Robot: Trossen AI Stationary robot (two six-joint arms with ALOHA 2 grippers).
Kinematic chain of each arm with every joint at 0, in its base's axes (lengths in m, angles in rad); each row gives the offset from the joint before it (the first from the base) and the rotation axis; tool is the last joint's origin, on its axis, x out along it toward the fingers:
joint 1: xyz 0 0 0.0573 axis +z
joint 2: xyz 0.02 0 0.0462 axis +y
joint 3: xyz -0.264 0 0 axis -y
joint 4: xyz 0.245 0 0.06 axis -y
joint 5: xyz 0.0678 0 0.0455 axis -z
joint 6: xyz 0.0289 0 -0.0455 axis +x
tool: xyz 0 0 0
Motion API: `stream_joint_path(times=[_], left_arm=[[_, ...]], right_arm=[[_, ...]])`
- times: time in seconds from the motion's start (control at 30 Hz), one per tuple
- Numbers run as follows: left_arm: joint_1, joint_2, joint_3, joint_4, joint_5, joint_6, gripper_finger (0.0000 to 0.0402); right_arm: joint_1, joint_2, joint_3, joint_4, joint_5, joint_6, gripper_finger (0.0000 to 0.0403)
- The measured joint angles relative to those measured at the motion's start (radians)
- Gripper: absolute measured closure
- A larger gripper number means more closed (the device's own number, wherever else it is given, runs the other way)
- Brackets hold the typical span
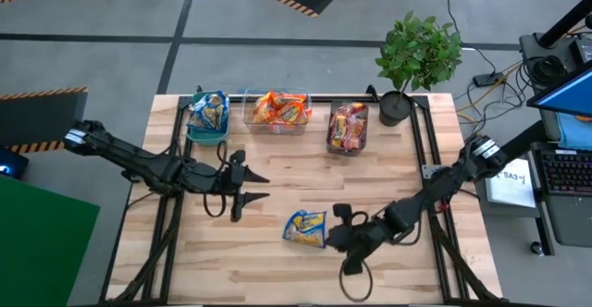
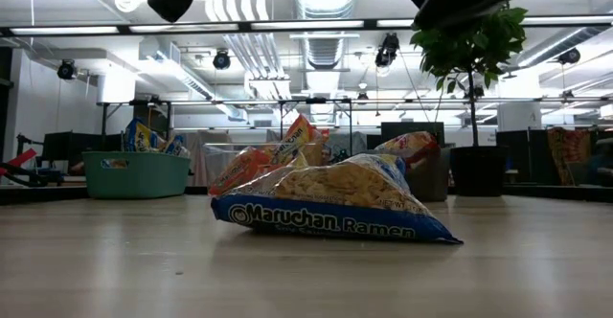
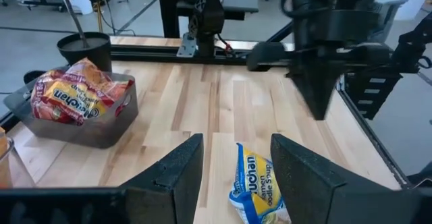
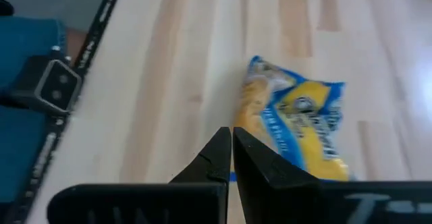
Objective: Sort Maruchan noodles
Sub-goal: Put the blue noodle pack into the green bin
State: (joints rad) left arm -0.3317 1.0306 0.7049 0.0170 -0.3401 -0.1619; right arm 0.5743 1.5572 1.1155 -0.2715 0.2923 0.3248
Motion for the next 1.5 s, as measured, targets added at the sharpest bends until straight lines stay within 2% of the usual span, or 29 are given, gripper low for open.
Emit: stream_joint_path(times=[0.27,0.57,0.77,1.03,1.17,1.4,1.5], left_arm=[[-0.002,0.01,0.0,0.0,0.001,-0.033,0.0245],[-0.01,0.168,-0.001,0.086,0.003,-0.101,0.0245],[-0.012,0.308,0.009,0.125,0.013,-0.168,0.0245],[-0.013,0.457,0.082,0.122,0.012,-0.254,0.0242],[-0.013,0.508,0.12,0.107,0.011,-0.261,0.0218],[-0.014,0.582,0.151,0.119,0.01,-0.258,0.0146],[-0.015,0.634,0.152,0.173,0.007,-0.257,0.0127]], right_arm=[[-0.058,-0.196,-0.241,0.245,0.039,-0.126,0.0394],[-0.172,-0.403,-0.439,0.542,0.05,-0.38,0.0394],[-0.233,-0.465,-0.53,0.772,0.048,-0.597,0.0394],[-0.248,-0.497,-0.599,1.125,0.04,-0.89,0.0394],[-0.248,-0.537,-0.603,1.144,0.022,-0.939,0.0394],[-0.248,-0.586,-0.621,1.137,-0.012,-0.974,0.0394],[-0.248,-0.601,-0.63,1.136,-0.013,-0.999,0.0394]])
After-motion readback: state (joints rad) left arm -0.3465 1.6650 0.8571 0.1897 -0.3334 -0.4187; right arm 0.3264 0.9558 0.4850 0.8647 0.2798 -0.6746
